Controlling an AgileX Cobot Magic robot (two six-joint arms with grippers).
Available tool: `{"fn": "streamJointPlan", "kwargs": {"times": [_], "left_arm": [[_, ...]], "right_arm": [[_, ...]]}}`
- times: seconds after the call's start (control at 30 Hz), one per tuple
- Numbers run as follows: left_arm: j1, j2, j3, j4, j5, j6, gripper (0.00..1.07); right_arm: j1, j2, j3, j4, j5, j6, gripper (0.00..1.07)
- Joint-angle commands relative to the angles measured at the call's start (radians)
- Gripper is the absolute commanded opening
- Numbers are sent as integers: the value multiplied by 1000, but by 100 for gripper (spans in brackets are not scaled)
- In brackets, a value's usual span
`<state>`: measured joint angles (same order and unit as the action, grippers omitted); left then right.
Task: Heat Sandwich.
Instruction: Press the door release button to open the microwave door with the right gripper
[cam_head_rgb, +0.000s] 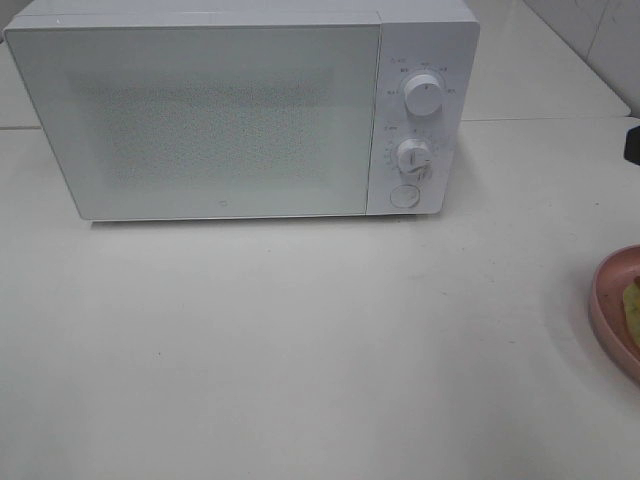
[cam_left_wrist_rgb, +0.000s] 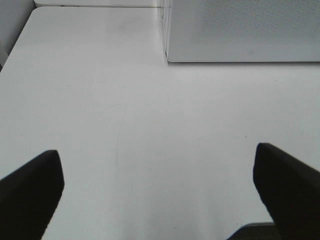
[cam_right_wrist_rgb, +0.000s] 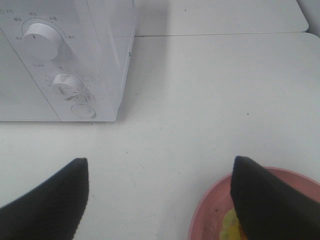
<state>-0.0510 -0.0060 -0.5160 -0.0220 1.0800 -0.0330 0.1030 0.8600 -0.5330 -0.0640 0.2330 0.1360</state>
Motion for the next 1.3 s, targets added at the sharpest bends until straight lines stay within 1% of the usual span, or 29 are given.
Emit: {"fn": "streamJointPlan", "kwargs": {"times": [0.03,0.13,0.23,0.27,0.3,0.33,0.4,0.47,0.53,0.57,0.63,0.67,0.7,0.73,0.8,0.83,0.87,0.9,0.93,0.97,1.0,1.07,1.1,1.13,1.2,1.23,1.27,1.3], "left_arm": [[-5,-24,1,-2,-10,-2,98],[-5,-24,1,-2,-10,-2,98],[-5,-24,1,-2,-10,-2,98],[-5,-24,1,-2,-10,-2,98],[-5,-24,1,-2,-10,-2,98],[-5,-24,1,-2,-10,-2,98],[-5,-24,1,-2,-10,-2,98],[-5,-24,1,-2,-10,-2,98],[-5,-24,1,-2,-10,-2,98],[-5,-24,1,-2,-10,-2,98],[-5,-24,1,-2,-10,-2,98],[-5,-24,1,-2,-10,-2,98],[-5,-24,1,-2,-10,-2,98],[-5,-24,1,-2,-10,-2,98],[-5,-24,1,-2,-10,-2,98],[-5,-24,1,-2,-10,-2,98],[-5,-24,1,-2,-10,-2,98],[-5,-24,1,-2,-10,-2,98],[-5,-24,1,-2,-10,-2,98],[-5,-24,1,-2,-10,-2,98],[-5,-24,1,-2,-10,-2,98],[-5,-24,1,-2,-10,-2,98],[-5,-24,1,-2,-10,-2,98],[-5,-24,1,-2,-10,-2,98],[-5,-24,1,-2,-10,-2,98],[-5,-24,1,-2,-10,-2,98],[-5,-24,1,-2,-10,-2,98],[-5,-24,1,-2,-10,-2,98]], "right_arm": [[-4,66,-7,-3,-91,-7,75],[-4,140,-6,-3,-195,-7,75],[-4,175,-4,-3,-249,-7,75],[-4,207,17,-3,-345,-8,75],[-4,223,30,-3,-394,-9,75],[-4,223,30,-3,-394,-9,75],[8,265,81,-2,-552,-12,75],[34,288,110,16,-635,-16,75],[47,297,119,33,-672,-23,75],[79,326,137,76,-740,-60,75],[117,364,152,145,-815,-122,75],[117,364,152,145,-815,-122,75],[136,381,157,175,-845,-152,75],[182,421,166,254,-919,-220,75],[236,465,169,328,-975,-287,75],[236,465,169,328,-975,-287,75],[287,506,169,400,-1028,-344,75],[307,521,169,423,-1049,-363,75],[330,539,169,450,-1074,-381,75],[330,539,169,450,-1074,-381,75],[371,568,169,489,-1115,-390,75],[414,597,169,532,-1160,-394,75],[414,597,169,532,-1160,-394,75],[435,611,169,558,-1178,-399,75],[489,651,169,646,-1225,-426,75],[502,661,169,673,-1240,-434,75],[502,661,169,673,-1240,-434,75],[533,689,168,736,-1282,-452,75]]}}
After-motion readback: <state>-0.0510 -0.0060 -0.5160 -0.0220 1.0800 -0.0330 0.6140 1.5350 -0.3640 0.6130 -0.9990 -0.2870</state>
